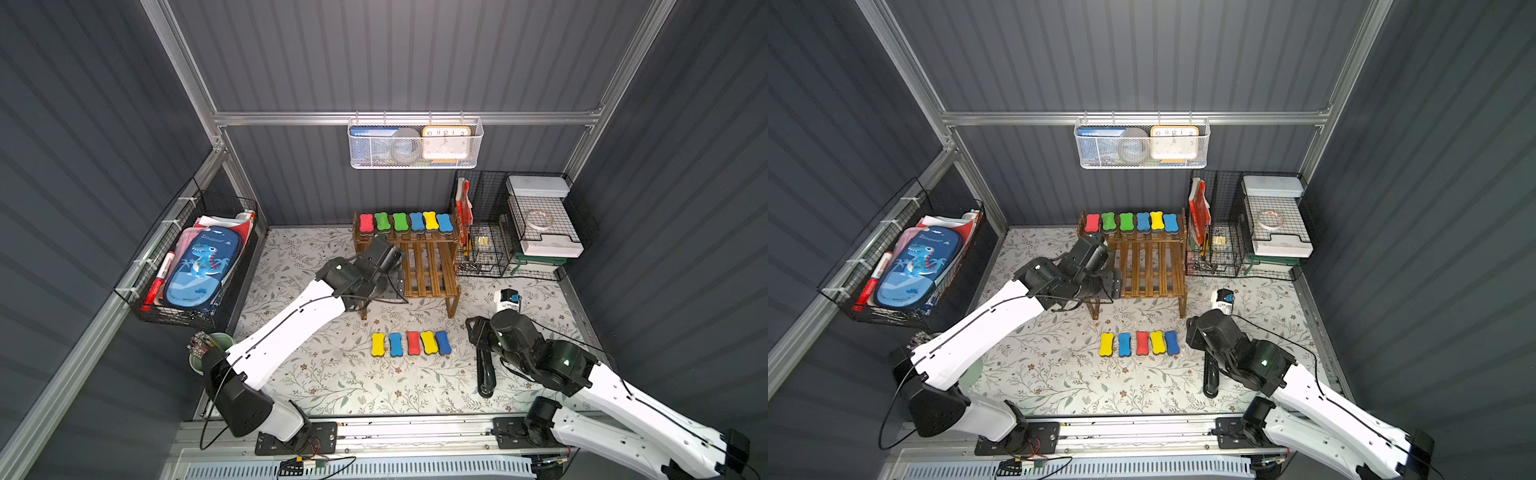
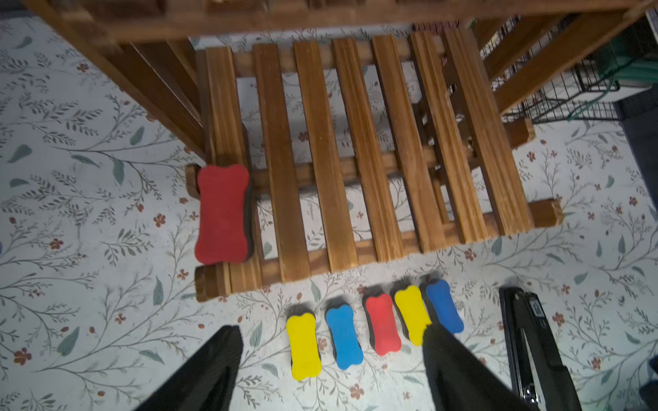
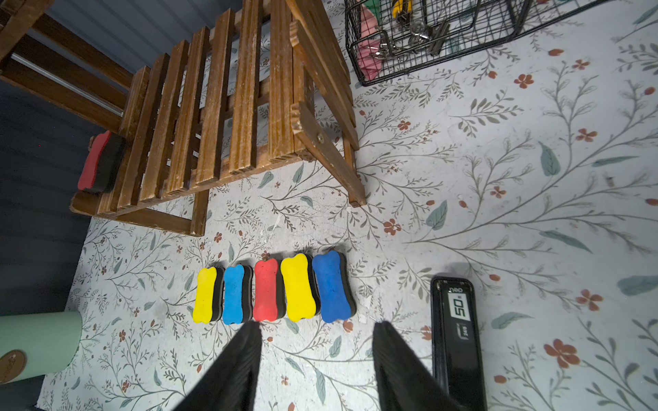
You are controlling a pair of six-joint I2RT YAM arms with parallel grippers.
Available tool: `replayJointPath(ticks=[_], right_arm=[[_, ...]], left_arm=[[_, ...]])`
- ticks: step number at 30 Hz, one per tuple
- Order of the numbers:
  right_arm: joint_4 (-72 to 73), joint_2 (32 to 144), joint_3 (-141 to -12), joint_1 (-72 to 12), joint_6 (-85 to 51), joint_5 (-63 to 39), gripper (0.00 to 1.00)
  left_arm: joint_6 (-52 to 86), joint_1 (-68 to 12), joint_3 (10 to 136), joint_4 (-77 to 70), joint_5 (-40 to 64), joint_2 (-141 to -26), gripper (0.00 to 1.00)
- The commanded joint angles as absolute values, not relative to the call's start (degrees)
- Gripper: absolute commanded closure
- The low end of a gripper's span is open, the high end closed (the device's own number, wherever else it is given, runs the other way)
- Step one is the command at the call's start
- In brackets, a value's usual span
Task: Remove the whiteboard erasers from the shelf
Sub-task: Place the whiteboard eraser at the center of the board, then pick up the whiteboard eraser from the shelf.
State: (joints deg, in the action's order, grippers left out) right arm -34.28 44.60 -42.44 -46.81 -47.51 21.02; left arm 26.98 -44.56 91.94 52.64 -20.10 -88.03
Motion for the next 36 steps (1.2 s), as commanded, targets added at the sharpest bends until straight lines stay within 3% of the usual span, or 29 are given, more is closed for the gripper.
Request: replayJointPath(ticks=[1, 8, 14, 20, 36], right_arm=[[-34.7, 44.1, -43.8, -46.5, -47.1, 21.3, 0.45], [-35.5, 43.6, -44.1, -46.5, -46.8, 22.2, 0.45], [-35.4, 43.8, -44.3, -46.5, -46.8, 22.1, 0.45], [-35.4, 43.6, -44.1, -46.5, -47.0, 22.1, 0.45], [-35.7, 43.3, -44.2, -46.6, -47.2, 22.5, 0.46]], left_arm=[[22.0, -42.8, 94.5, 57.8, -20.8, -92.6, 0.17], [18.4, -40.0, 93.6, 56.2, -21.9, -94.8, 0.25], [17.1, -37.8, 90.8, 54.6, -22.1, -94.0, 0.17], [16.3, -35.7, 88.5, 52.5, -21.0, -94.2, 0.17], [16.0, -33.9, 88.1, 50.9, -21.2, -97.9, 0.34]])
